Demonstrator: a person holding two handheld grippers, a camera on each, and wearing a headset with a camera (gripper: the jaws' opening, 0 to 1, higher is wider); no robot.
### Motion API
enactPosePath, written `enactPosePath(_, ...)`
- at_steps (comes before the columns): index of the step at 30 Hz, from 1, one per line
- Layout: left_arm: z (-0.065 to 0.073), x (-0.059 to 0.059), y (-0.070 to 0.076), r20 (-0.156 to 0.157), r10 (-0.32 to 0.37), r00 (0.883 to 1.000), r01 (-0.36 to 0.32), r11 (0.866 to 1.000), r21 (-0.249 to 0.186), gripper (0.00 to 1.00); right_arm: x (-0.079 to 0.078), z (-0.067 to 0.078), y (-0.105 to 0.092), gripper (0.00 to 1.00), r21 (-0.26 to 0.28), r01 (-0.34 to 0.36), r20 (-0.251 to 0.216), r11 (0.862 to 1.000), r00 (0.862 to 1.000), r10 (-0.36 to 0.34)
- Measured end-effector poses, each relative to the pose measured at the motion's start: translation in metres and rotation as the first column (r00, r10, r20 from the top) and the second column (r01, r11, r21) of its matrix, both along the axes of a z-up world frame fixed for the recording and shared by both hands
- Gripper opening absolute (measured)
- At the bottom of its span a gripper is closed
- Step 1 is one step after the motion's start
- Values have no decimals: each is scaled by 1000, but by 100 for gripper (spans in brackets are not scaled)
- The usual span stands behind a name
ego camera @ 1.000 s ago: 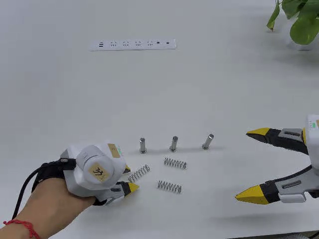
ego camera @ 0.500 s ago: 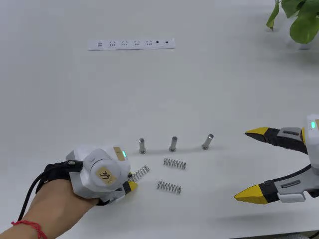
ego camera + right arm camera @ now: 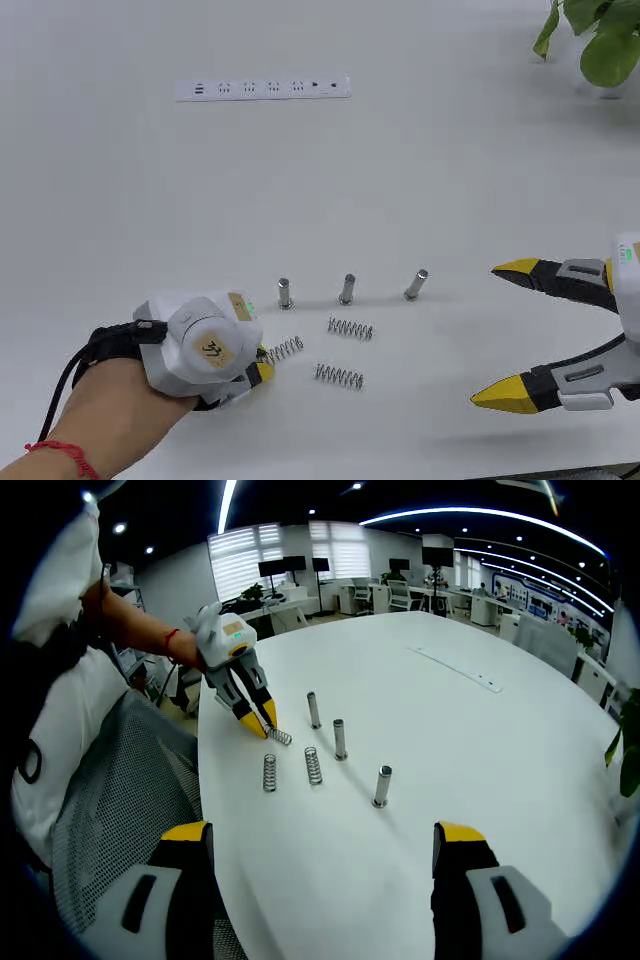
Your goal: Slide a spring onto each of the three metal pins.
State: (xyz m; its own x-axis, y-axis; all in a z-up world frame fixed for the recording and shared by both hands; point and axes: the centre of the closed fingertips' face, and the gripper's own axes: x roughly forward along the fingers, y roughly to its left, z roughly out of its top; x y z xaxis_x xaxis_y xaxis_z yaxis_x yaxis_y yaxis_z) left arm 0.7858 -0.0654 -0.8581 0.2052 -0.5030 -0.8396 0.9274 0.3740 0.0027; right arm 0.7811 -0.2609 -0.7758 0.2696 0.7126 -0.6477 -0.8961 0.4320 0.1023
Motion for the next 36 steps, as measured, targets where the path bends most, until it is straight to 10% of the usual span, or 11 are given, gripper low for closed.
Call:
enactPosePath(14,7,-7,-1,-12,-1,1000,0,999,-53,10,0,4,3,91,-1,0,3,1000,1000,0)
enactPosePath(24,50,-4,-3,27,57,998,-51,981,-188,10,3,23,16,90,23,-15,34,1000,999,14)
enactPosePath(36,119,1,-27,75,110,991,-68,900,-430,10,13,66,59,79,171,34,32,985,999,-40)
